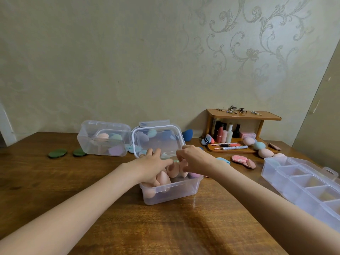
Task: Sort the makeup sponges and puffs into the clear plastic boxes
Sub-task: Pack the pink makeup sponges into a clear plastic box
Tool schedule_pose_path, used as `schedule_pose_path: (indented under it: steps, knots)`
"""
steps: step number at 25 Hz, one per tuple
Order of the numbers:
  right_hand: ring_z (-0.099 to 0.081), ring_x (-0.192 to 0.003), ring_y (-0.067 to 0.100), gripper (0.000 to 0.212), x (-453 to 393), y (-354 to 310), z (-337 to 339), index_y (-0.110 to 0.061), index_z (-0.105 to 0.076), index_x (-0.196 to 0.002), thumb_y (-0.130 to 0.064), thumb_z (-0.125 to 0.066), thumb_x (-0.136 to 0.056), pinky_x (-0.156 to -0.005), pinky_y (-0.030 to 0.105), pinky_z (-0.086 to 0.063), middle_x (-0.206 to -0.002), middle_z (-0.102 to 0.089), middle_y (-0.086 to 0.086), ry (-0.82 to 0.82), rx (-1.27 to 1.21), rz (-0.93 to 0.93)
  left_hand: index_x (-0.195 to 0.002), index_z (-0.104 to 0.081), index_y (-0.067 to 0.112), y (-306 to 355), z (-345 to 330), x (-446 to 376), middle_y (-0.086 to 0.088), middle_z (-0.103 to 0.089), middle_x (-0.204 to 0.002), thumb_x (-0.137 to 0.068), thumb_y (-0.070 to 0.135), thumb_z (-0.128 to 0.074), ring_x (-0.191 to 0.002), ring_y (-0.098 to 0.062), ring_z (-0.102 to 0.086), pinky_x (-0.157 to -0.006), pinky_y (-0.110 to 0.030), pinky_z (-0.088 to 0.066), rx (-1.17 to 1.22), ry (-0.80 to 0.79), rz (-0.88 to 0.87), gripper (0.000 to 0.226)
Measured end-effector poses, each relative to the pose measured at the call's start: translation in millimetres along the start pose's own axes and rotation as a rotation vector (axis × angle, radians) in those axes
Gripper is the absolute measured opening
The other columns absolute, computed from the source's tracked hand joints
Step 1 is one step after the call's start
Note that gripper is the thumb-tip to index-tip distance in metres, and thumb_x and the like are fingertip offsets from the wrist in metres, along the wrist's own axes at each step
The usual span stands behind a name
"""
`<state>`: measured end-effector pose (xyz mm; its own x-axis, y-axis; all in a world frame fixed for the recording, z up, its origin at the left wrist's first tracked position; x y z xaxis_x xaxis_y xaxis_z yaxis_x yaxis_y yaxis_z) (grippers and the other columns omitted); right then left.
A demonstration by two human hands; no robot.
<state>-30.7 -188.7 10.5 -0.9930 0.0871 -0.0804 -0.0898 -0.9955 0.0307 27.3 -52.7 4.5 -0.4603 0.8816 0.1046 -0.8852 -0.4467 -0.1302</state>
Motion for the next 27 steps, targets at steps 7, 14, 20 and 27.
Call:
schedule_pose_path:
  steps: [7, 14, 20, 27]
  knots:
    - [-0.057, -0.091, 0.027, 0.023, 1.2, -6.2, -0.6, -0.006, -0.050, -0.110, -0.018, -0.053, -0.090, -0.072, 0.033, -0.048, -0.109, -0.050, 0.010, 0.035, -0.032, -0.010, -0.140, -0.028, 0.035, 0.9, 1.5, -4.7, -0.011, -0.027, -0.139, -0.085, 0.028, -0.062, -0.129, -0.034, -0.027, -0.102, -0.045, -0.039, -0.048, -0.019, -0.004, 0.064]
    - [-0.049, -0.086, 0.026, 0.027, 12.5, -1.5, 9.0, -0.012, -0.045, -0.100, -0.024, -0.062, -0.083, -0.069, 0.030, -0.041, -0.100, -0.038, 0.007, 0.206, -0.066, -0.146, -0.139, -0.032, 0.036, -3.6, 2.0, -5.6, -0.009, -0.028, -0.136, -0.083, 0.030, -0.063, -0.126, -0.031, -0.029, -0.100, -0.042, -0.041, -0.018, -0.018, -0.006, 0.065]
    - [-0.035, -0.116, 0.029, 0.043, 8.6, -12.2, -1.9, -0.002, -0.059, -0.112, -0.038, -0.052, -0.089, -0.093, 0.036, -0.034, -0.127, -0.042, 0.012, 0.112, 0.231, -0.167, -0.137, -0.030, 0.041, -7.9, 1.6, -0.6, -0.008, -0.028, -0.136, -0.083, 0.029, -0.063, -0.125, -0.029, -0.029, -0.101, -0.042, -0.039, 0.008, 0.006, -0.023, 0.065]
    - [-0.040, -0.113, 0.027, 0.033, -1.6, -24.7, -8.6, -0.006, -0.059, -0.113, -0.027, -0.057, -0.088, -0.093, 0.036, -0.034, -0.124, -0.045, 0.012, 0.113, 0.321, -0.124, -0.139, -0.027, 0.041, -11.8, 1.0, 4.3, -0.008, -0.027, -0.139, -0.084, 0.031, -0.064, -0.129, -0.028, -0.026, -0.103, -0.040, -0.038, -0.030, 0.017, -0.016, 0.067]
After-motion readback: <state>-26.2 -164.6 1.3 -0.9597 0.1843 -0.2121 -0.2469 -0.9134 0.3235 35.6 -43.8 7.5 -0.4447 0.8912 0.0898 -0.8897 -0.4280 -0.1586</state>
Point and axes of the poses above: each hand's wrist, its own x-axis away from the middle knuckle, its own z-axis out of the back of the hand, y = z × x, the point moved 2 cm from there along -x, towards the middle knuckle
